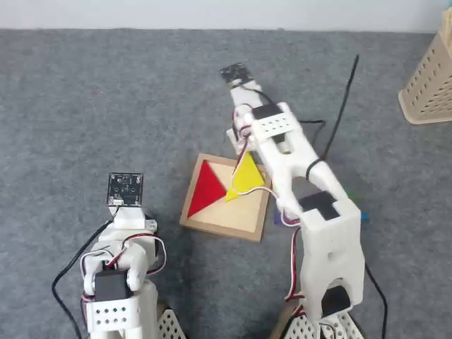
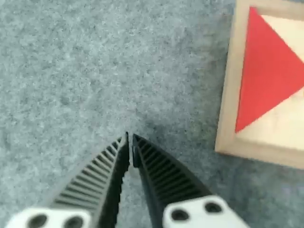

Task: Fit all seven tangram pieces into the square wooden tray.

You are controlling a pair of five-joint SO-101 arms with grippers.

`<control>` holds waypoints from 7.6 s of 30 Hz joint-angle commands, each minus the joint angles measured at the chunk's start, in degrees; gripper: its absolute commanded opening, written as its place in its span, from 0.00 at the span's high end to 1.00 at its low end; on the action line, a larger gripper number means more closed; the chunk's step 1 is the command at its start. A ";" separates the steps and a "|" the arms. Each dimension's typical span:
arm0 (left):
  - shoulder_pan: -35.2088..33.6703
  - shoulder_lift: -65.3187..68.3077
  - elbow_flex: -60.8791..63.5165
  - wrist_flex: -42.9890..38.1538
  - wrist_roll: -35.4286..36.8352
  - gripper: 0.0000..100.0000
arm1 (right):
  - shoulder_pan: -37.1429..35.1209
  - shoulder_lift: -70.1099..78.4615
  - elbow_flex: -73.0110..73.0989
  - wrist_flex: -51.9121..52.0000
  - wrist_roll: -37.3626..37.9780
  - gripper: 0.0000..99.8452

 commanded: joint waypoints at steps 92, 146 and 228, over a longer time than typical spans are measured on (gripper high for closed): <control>-0.26 -1.23 -1.10 0.35 0.44 0.99 | -3.12 -13.32 6.95 13.76 -7.91 0.74; -0.26 -1.23 -1.10 0.35 0.44 0.99 | 4.79 -20.97 15.91 17.63 -17.32 0.99; -0.26 -1.23 -1.10 0.35 0.44 0.99 | -14.11 -35.74 50.20 2.42 43.34 0.99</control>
